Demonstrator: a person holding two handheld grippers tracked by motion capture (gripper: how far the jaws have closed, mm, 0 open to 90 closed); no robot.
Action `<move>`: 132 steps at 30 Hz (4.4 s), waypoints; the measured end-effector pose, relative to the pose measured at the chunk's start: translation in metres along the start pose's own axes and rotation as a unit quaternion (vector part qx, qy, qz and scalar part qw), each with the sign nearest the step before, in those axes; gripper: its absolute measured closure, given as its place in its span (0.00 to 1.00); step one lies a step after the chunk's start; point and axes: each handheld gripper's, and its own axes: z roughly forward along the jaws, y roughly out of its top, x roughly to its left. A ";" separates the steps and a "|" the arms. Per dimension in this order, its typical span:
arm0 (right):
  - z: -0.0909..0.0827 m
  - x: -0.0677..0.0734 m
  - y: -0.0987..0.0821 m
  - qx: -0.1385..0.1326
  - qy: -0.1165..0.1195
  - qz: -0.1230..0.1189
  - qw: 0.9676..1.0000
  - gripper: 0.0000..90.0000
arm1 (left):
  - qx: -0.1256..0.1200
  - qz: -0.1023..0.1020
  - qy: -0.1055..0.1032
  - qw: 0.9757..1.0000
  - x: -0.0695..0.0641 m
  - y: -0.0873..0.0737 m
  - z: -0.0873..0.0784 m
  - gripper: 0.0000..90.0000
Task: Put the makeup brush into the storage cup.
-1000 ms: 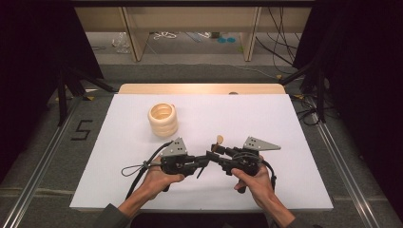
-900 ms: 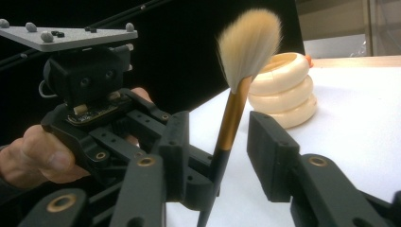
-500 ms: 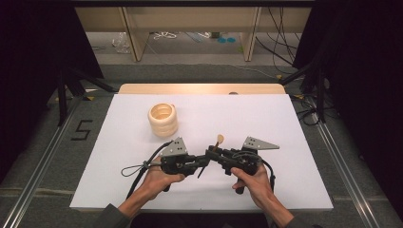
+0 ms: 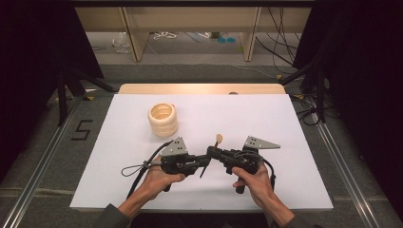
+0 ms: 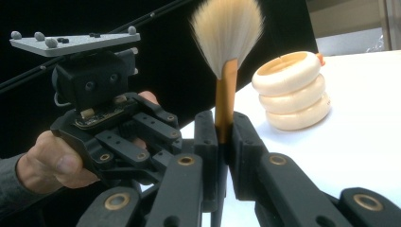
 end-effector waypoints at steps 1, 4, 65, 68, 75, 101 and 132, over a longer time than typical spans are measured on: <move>0.000 0.001 0.000 0.001 0.001 0.002 1.000 0.93 | 0.000 -0.002 -0.001 1.000 0.000 0.000 0.000 0.92; 0.000 0.000 0.000 -0.001 0.001 0.001 1.000 0.93 | 0.000 -0.004 -0.002 1.000 -0.001 0.000 0.000 0.92; 0.020 0.011 0.011 0.051 -0.005 -0.097 0.994 0.93 | 0.016 -0.010 0.077 0.997 0.002 -0.032 -0.057 0.33; 0.022 0.011 0.013 0.057 -0.004 -0.098 0.994 0.93 | 0.017 -0.012 0.080 0.997 0.002 -0.035 -0.059 0.32; 0.030 0.008 0.017 0.058 -0.007 -0.102 0.993 0.93 | 0.022 -0.013 0.086 0.996 0.000 -0.040 -0.060 0.31; 0.057 -0.014 0.045 0.054 -0.021 -0.103 0.993 0.93 | 0.024 -0.018 0.124 0.992 -0.002 -0.051 -0.066 0.25; 0.101 -0.037 0.083 0.052 -0.032 -0.088 0.994 0.93 | 0.020 -0.022 0.128 0.991 0.002 -0.051 -0.067 0.23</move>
